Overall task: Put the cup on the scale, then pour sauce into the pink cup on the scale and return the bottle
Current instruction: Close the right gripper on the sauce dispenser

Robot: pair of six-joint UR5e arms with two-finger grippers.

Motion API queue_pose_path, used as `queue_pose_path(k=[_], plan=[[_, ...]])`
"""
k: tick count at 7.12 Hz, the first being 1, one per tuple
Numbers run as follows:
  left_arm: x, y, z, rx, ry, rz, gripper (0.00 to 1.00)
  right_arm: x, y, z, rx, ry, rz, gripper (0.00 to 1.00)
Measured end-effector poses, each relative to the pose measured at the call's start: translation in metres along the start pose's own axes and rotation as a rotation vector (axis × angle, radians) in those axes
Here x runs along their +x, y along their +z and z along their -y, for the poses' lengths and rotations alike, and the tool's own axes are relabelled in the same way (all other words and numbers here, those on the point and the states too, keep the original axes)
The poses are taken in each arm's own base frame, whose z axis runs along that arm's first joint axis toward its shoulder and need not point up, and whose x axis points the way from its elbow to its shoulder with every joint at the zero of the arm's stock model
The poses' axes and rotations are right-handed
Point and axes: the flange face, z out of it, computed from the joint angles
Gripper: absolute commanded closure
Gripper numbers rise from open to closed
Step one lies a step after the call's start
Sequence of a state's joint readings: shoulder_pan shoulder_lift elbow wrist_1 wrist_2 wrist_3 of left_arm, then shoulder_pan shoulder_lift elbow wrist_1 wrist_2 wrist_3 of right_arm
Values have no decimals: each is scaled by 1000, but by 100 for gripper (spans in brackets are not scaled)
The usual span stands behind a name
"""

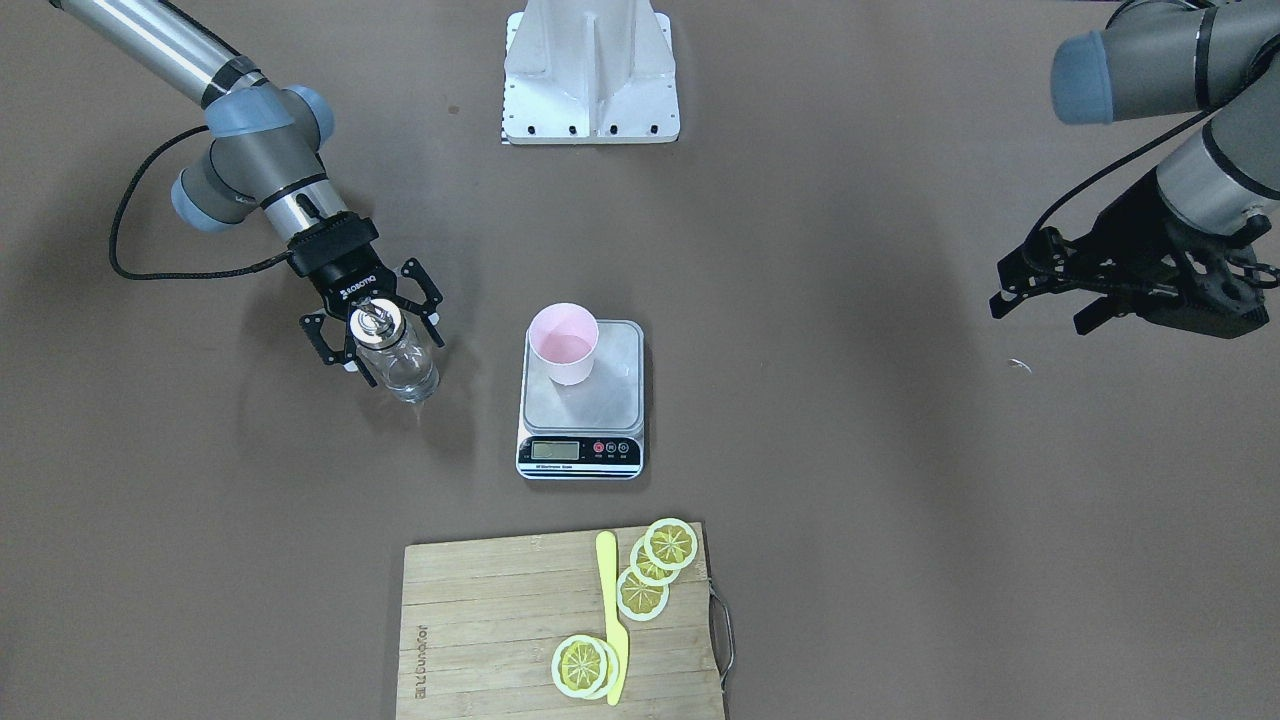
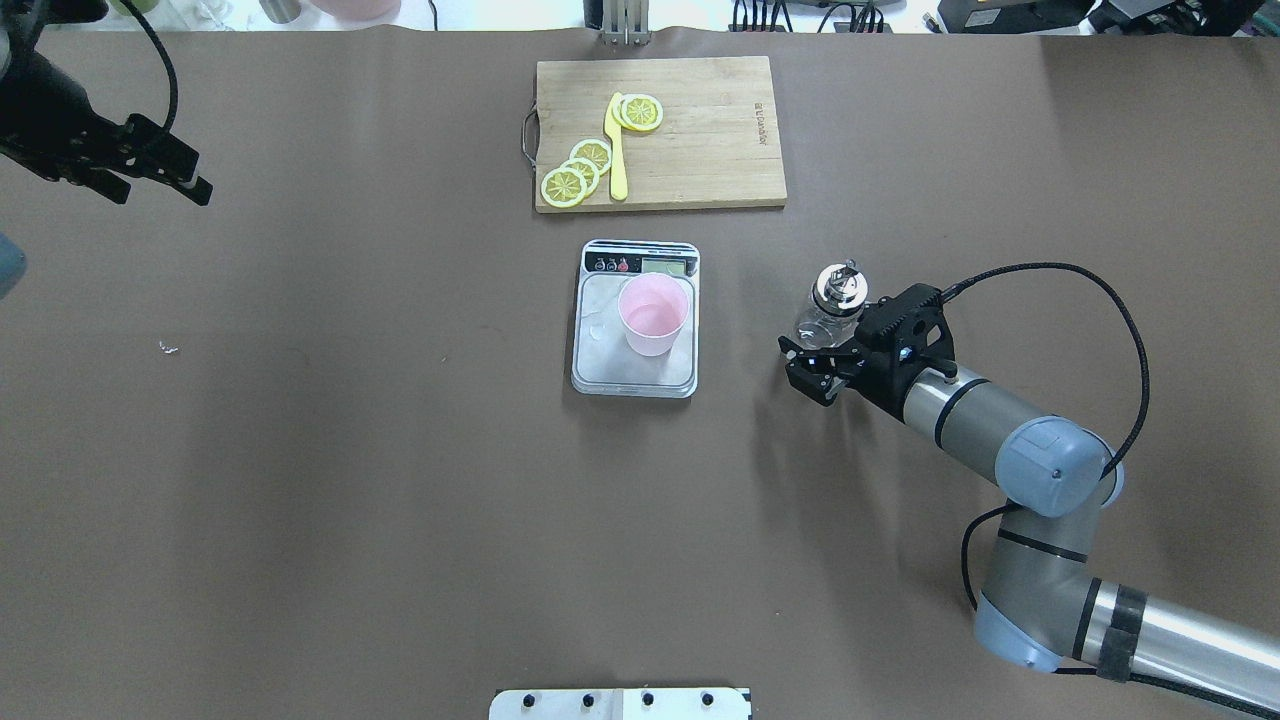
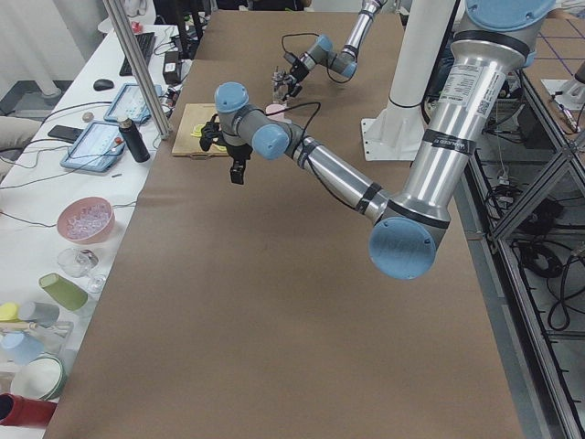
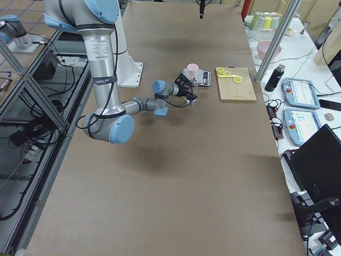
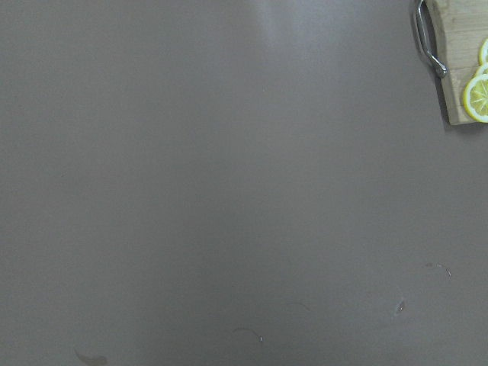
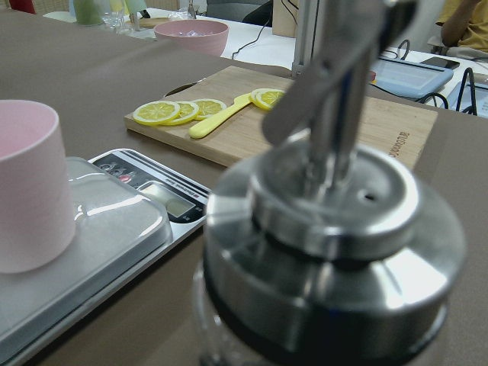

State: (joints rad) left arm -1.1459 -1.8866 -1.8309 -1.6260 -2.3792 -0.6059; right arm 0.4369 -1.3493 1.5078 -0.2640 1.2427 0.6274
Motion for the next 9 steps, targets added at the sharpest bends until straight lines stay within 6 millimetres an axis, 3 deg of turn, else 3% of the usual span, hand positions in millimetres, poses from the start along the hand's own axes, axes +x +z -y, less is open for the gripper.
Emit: queue_pose_path(k=[6,9], plan=[[0,0,0,0,0,0,1,0,8,-8,-10,-5,-9,17],[-1,1,0,-2,-2,1,1,-5,14,-2,3,-6,-10,33]])
